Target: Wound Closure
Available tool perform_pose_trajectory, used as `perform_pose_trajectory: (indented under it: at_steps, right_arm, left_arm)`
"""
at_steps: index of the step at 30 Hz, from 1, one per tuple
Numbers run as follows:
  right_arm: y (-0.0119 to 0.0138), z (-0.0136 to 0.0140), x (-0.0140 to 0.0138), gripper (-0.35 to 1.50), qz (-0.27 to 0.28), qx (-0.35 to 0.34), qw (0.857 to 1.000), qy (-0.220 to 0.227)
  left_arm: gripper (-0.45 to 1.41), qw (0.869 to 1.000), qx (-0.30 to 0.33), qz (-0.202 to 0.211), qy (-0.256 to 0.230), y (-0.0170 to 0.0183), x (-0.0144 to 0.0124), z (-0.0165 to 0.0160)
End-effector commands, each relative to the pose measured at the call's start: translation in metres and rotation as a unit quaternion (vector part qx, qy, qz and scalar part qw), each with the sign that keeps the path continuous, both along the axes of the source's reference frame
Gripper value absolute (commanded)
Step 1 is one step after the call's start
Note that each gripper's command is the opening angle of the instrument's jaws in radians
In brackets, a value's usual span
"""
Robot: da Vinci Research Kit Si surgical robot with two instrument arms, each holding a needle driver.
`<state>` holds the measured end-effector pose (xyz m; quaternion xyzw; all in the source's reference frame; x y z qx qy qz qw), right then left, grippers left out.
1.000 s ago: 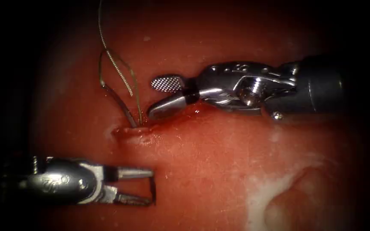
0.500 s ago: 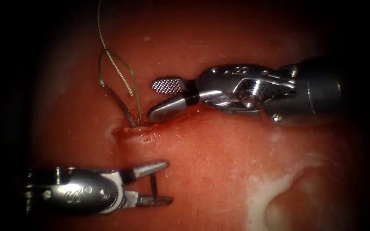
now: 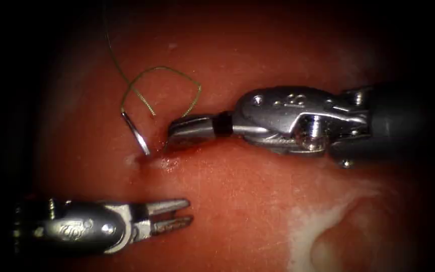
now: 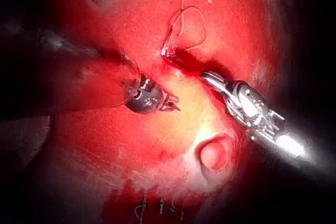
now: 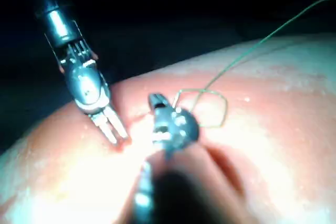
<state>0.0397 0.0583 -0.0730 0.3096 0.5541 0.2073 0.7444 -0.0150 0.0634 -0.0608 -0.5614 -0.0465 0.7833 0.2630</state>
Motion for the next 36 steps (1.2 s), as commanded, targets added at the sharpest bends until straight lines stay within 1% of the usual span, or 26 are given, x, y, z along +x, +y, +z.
perform_pose_trajectory:
  at_steps: [1,4,5,8,12,15,16,19,20,21,22,24,25,26,28,30,31,33,34,36]
  right_arm:
    - [-0.0008,0.0005,0.0011,-0.35,-0.007,-0.003,1.0,0.001]
    - [-0.002,0.0014,0.0011,-0.35,-0.018,-0.009,1.0,-0.006]
    - [-0.003,0.002,0.001,-0.35,-0.023,-0.014,1.0,-0.006]
    - [-0.004,0.0029,0.0009,-0.35,-0.027,-0.02,0.999,-0.005]
    - [-0.0044,0.0037,0.001,-0.35,-0.035,-0.024,0.999,-0.016]
    - [-0.0045,0.004,0.0009,-0.35,-0.035,-0.025,0.999,-0.018]
    - [-0.0045,0.0041,0.001,-0.35,-0.036,-0.025,0.999,-0.019]
    - [-0.0046,0.0041,0.0011,-0.35,-0.037,-0.025,0.999,-0.02]
    - [-0.0046,0.0042,0.0011,-0.35,-0.037,-0.026,0.999,-0.02]
    - [-0.0046,0.0042,0.0011,-0.35,-0.037,-0.026,0.999,-0.02]
    - [-0.0047,0.0042,0.0012,-0.35,-0.038,-0.026,0.999,-0.022]
    - [-0.0047,0.0043,0.0012,-0.35,-0.038,-0.026,0.999,-0.022]
    - [-0.0048,0.0043,0.0012,-0.35,-0.039,-0.026,0.999,-0.023]
    - [-0.0048,0.0044,0.0012,-0.35,-0.04,-0.027,0.999,-0.024]
    - [-0.0049,0.0044,0.0012,-0.35,-0.04,-0.027,0.999,-0.024]
    - [-0.005,0.0045,0.0013,-0.35,-0.041,-0.028,0.998,-0.026]
    - [-0.005,0.0046,0.0013,-0.35,-0.042,-0.028,0.998,-0.027]
    - [-0.0051,0.0047,0.0013,-0.35,-0.043,-0.029,0.998,-0.027]
    - [-0.0053,0.0049,0.0013,-0.35,-0.045,-0.03,0.998,-0.03]
    - [-0.0054,0.005,0.0012,-0.35,-0.047,-0.03,0.998,-0.032]
  left_arm:
    - [-0.35,1.0,0.004,0.011,-0.009,-0.0004,-0.0007,0.0006]
    - [-0.35,0.999,0.012,0.03,-0.028,-0.0001,-0.0007,0.0004]
    - [-0.35,0.998,0.012,0.042,-0.039,0.0002,-0.0005,0.0002]
    - [-0.35,0.997,0.014,0.055,-0.057,0.0009,-0.0002,-0.0002]
    - [-0.35,0.994,0.041,0.06,-0.083,0.0014,0.0003,-0.0006]
    - [-0.35,0.989,0.087,0.061,-0.107,0.0018,0.0007,-0.0011]
    - [-0.35,0.984,0.115,0.053,-0.127,0.0022,0.0009,-0.0013]
    - [-0.35,0.974,0.159,0.04,-0.156,0.0028,0.001,-0.0014]
    - [-0.35,0.966,0.189,0.032,-0.176,0.0031,0.0011,-0.0015]
    - [-0.35,0.961,0.202,0.028,-0.185,0.0032,0.0012,-0.0015]
    - [-0.35,0.952,0.226,0.021,-0.203,0.0034,0.0013,-0.0015]
    - [-0.35,0.941,0.256,0.013,-0.221,0.0036,0.0014,-0.0014]
    - [-0.35,0.931,0.279,0.009,-0.236,0.0039,0.0015,-0.0013]
    - [-0.35,0.927,0.286,0.007,-0.241,0.004,0.0015,-0.0013]
    - [-0.35,0.914,0.315,0.004,-0.256,0.0042,0.0018,-0.0012]
    - [-0.35,0.891,0.36,0.003,-0.277,0.0048,0.0026,-0.0012]
    - [-0.35,0.884,0.371,0.002,-0.284,0.005,0.0028,-0.0013]
    - [-0.35,0.863,0.407,-0.002,-0.298,0.0056,0.0033,-0.0014]
    - [-0.35,0.84,0.443,-0.006,-0.313,0.0062,0.0037,-0.0015]
    - [-0.35,0.823,0.466,-0.005,-0.325,0.0069,0.0041,-0.0016]
